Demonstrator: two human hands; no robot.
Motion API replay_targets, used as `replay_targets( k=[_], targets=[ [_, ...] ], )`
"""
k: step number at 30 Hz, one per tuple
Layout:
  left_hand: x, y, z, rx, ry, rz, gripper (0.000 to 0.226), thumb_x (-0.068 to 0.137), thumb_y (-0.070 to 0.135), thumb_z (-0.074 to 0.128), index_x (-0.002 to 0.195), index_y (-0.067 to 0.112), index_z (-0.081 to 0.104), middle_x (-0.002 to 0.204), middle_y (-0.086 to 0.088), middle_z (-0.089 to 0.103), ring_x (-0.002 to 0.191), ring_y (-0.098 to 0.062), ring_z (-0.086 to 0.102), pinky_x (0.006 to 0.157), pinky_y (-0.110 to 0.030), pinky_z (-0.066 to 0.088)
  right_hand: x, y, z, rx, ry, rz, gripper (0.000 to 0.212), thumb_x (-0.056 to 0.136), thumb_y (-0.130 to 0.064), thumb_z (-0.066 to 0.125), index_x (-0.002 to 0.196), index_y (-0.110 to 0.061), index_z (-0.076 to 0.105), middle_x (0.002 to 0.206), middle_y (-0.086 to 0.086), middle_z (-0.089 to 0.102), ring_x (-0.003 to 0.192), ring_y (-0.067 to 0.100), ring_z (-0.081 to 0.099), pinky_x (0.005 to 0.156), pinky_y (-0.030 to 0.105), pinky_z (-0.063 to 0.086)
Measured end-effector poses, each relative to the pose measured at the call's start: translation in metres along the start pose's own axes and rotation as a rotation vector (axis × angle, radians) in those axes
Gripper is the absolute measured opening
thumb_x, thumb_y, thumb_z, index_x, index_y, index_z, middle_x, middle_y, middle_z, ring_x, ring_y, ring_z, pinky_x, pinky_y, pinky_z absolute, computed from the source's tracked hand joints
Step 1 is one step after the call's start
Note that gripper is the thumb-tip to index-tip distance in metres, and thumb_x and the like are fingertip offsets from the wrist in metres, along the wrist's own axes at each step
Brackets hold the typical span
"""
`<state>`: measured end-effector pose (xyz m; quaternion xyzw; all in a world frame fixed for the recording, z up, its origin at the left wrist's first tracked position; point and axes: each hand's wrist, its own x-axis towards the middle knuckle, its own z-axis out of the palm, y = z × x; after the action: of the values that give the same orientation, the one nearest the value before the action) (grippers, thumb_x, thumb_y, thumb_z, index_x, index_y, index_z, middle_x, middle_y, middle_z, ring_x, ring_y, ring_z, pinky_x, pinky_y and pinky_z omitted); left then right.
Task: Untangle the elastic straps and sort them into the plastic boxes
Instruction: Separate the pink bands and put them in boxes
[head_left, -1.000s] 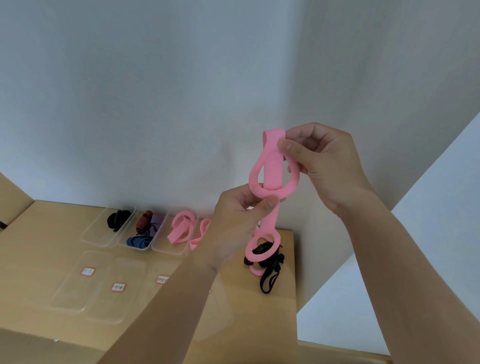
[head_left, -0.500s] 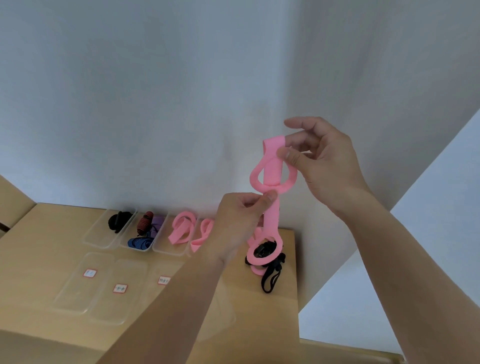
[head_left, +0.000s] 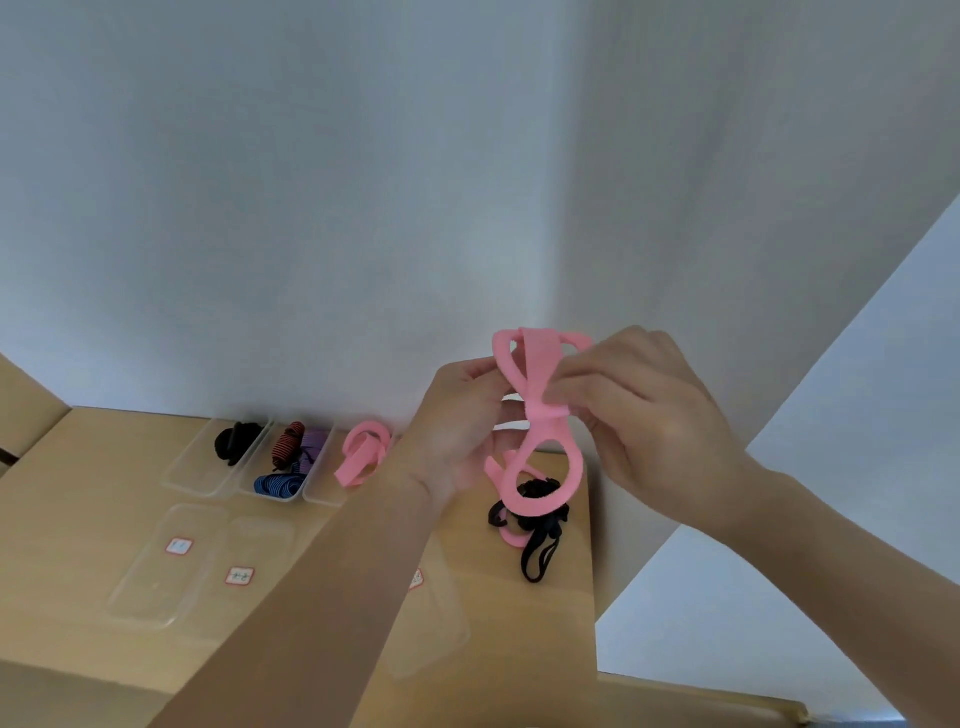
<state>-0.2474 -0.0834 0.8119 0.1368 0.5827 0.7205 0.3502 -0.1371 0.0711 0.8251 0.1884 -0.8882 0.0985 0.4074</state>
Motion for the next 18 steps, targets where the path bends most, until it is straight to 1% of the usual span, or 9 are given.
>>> replay_targets(
  k=[2, 4, 6, 8, 9, 10, 13, 15, 18],
  targets=[
    [0.000, 0.005, 0.001, 0.008, -0.028, -0.015, 0.018, 0.097, 0.016, 0.064, 0.099, 0.009, 0.080, 0.090, -0.011, 0.075, 0.076, -0.027, 0.071, 0.069, -0.043, 0.062, -0.010, 0.004, 0.002, -0.075, -0.039, -0.046, 0.014, 0.090, 0.000, 0.068, 0.096, -0.009, 0.077, 0.101, 0.003, 0.074, 0.087, 0.032, 0.064, 0.073, 0.043, 0.044],
    [-0.001, 0.012, 0.003, -0.026, -0.068, -0.054, 0.031, 0.100, 0.024, 0.059, 0.113, 0.000, 0.074, 0.102, -0.015, 0.072, 0.079, -0.029, 0.069, 0.072, -0.043, 0.061, -0.016, 0.007, 0.004, -0.110, -0.070, -0.058, 0.024, 0.081, 0.006, 0.075, 0.097, -0.011, 0.077, 0.104, 0.000, 0.073, 0.092, 0.028, 0.063, 0.077, 0.041, 0.044],
    [-0.002, 0.019, 0.005, -0.082, -0.086, -0.110, 0.051, 0.104, 0.038, 0.051, 0.127, -0.005, 0.065, 0.113, -0.019, 0.068, 0.085, -0.033, 0.067, 0.077, -0.046, 0.060, -0.019, 0.009, 0.004, -0.110, -0.074, -0.055, 0.022, 0.083, 0.004, 0.074, 0.099, -0.012, 0.077, 0.105, -0.001, 0.073, 0.095, 0.026, 0.062, 0.080, 0.040, 0.044],
    [-0.002, 0.022, 0.004, -0.033, -0.120, -0.125, 0.065, 0.101, 0.053, 0.050, 0.130, -0.003, 0.064, 0.117, -0.018, 0.070, 0.091, -0.034, 0.068, 0.087, -0.051, 0.058, -0.021, 0.009, 0.004, -0.106, -0.072, -0.048, 0.017, 0.088, 0.000, 0.072, 0.099, -0.012, 0.077, 0.106, -0.001, 0.073, 0.095, 0.027, 0.064, 0.080, 0.041, 0.045],
    [-0.003, 0.023, 0.004, 0.026, -0.143, -0.110, 0.065, 0.098, 0.055, 0.054, 0.129, -0.001, 0.066, 0.116, -0.018, 0.070, 0.093, -0.035, 0.068, 0.092, -0.053, 0.057, -0.021, 0.008, 0.004, -0.112, -0.071, -0.048, 0.016, 0.089, -0.001, 0.072, 0.099, -0.012, 0.077, 0.106, -0.001, 0.074, 0.094, 0.028, 0.065, 0.080, 0.041, 0.045],
    [-0.005, 0.023, 0.004, 0.081, -0.172, -0.083, 0.059, 0.096, 0.050, 0.060, 0.128, 0.000, 0.067, 0.115, -0.018, 0.071, 0.095, -0.034, 0.068, 0.095, -0.053, 0.057, -0.021, 0.008, 0.004, -0.123, -0.073, -0.053, 0.016, 0.088, 0.000, 0.072, 0.099, -0.011, 0.077, 0.106, -0.001, 0.074, 0.094, 0.029, 0.066, 0.080, 0.041, 0.045],
    [-0.008, 0.022, 0.001, 0.110, -0.207, -0.016, 0.036, 0.092, 0.014, 0.071, 0.126, 0.001, 0.068, 0.120, -0.025, 0.071, 0.103, -0.038, 0.070, 0.093, -0.052, 0.058, -0.022, 0.007, 0.002, -0.139, -0.097, -0.055, 0.017, 0.089, -0.002, 0.073, 0.102, -0.011, 0.078, 0.108, -0.001, 0.074, 0.096, 0.030, 0.067, 0.080, 0.041, 0.046],
    [-0.008, 0.021, -0.002, 0.080, -0.197, -0.007, 0.037, 0.089, -0.001, 0.070, 0.126, 0.000, 0.067, 0.120, -0.028, 0.070, 0.104, -0.039, 0.071, 0.090, -0.050, 0.060, -0.024, 0.006, 0.001, -0.130, -0.105, -0.053, 0.017, 0.093, -0.006, 0.068, 0.106, -0.011, 0.078, 0.112, -0.001, 0.074, 0.097, 0.030, 0.067, 0.080, 0.041, 0.046],
    [-0.007, 0.021, -0.008, 0.053, -0.173, -0.013, 0.040, 0.084, -0.010, 0.070, 0.123, -0.001, 0.067, 0.114, -0.029, 0.071, 0.096, -0.037, 0.073, 0.081, -0.045, 0.062, -0.027, 0.003, 0.000, -0.129, -0.121, -0.058, 0.024, 0.099, -0.006, 0.057, 0.115, -0.011, 0.075, 0.119, 0.001, 0.072, 0.103, 0.029, 0.067, 0.083, 0.038, 0.046]
  ],
)
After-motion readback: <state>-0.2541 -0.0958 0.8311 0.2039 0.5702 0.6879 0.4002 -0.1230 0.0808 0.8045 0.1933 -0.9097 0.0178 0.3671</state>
